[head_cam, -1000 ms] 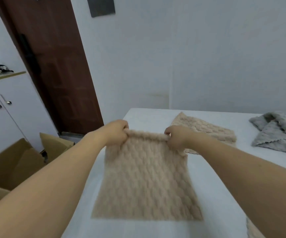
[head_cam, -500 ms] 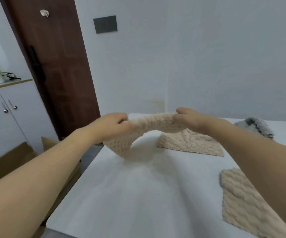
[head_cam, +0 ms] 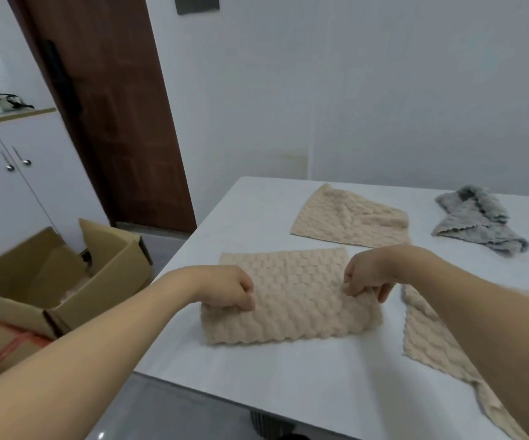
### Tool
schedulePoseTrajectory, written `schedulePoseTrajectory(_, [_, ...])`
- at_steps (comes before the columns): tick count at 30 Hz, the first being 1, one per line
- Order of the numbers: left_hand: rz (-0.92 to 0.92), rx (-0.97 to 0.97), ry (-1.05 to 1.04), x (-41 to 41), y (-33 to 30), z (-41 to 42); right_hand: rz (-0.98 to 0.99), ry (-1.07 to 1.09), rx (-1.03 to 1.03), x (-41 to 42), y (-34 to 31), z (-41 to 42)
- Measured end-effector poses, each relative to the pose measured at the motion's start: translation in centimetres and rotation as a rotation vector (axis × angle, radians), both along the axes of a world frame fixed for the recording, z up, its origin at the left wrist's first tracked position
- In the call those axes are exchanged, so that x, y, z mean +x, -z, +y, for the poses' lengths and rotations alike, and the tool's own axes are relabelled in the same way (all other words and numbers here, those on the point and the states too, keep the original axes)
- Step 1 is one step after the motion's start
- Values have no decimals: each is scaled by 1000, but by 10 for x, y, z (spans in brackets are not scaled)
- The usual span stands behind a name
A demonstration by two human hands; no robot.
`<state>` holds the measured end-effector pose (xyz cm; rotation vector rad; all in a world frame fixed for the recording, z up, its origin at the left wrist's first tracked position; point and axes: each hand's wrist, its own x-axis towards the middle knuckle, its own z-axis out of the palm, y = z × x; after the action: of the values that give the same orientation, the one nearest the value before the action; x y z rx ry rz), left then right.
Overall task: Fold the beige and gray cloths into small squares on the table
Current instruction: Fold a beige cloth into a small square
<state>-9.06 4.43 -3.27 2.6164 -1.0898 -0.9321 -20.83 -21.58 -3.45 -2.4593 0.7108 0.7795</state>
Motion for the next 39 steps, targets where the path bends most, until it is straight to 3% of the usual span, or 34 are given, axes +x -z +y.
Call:
schedulePoseTrajectory(3, [-199, -178, -61, 21, 2, -8, -140, 15, -181, 17, 3, -4])
schedulePoseTrajectory(10, [-343, -337, -254, 69, 43, -38, -395, 80, -405, 62, 31, -1])
schedulePoseTrajectory(14, [-491, -488, -388, 68, 81, -39, -780, 194, -678, 65, 86, 9])
schedulePoseTrajectory(17, [-468, -659, -442, 76, 88, -35, -1009, 259, -683, 70, 107, -2])
schedulePoseTrajectory(19, [-445, -634, -435, 82, 89, -38, -1083, 267, -678, 72, 111, -8])
schedulePoseTrajectory(32, [-433, -643, -421, 86, 94, -40, -674, 14, -340, 81, 59, -35])
schedulePoseTrajectory(35, [-357, -747, -373, 84, 93, -33, -620, 54, -193, 83, 56, -35])
schedulePoseTrajectory(39, [-301, -732, -328, 87, 91, -31, -566, 132, -35, 83, 53, -36])
